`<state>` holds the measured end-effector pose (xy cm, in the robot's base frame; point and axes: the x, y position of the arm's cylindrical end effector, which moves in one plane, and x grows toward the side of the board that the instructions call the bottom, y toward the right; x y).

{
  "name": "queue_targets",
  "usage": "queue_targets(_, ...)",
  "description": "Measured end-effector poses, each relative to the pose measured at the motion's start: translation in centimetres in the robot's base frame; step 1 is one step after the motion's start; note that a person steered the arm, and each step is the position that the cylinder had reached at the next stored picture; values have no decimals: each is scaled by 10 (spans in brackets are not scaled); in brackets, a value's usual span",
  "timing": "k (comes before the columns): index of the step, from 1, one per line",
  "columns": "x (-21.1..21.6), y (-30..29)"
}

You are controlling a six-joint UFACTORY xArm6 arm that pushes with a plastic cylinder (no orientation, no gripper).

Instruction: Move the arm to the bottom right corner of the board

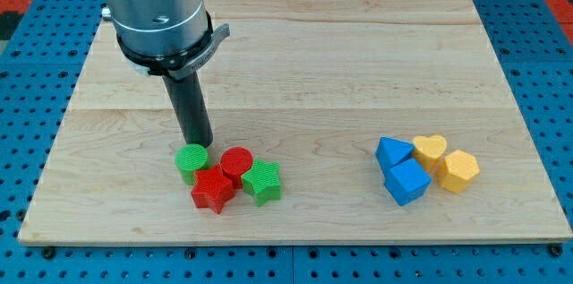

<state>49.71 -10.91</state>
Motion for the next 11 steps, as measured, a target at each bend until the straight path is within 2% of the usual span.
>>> queue_targets(2,-1,0)
queue_targets(3,-25,-30)
queue_targets(4,-72,-24)
queue_targets(5,-132,46)
queue_targets(6,-152,150)
queue_targets(7,-140,283)
queue_targets(8,-57,393)
queue_targets(9,55,411)
queue_targets(10,118,398)
queue_targets(11,118,391)
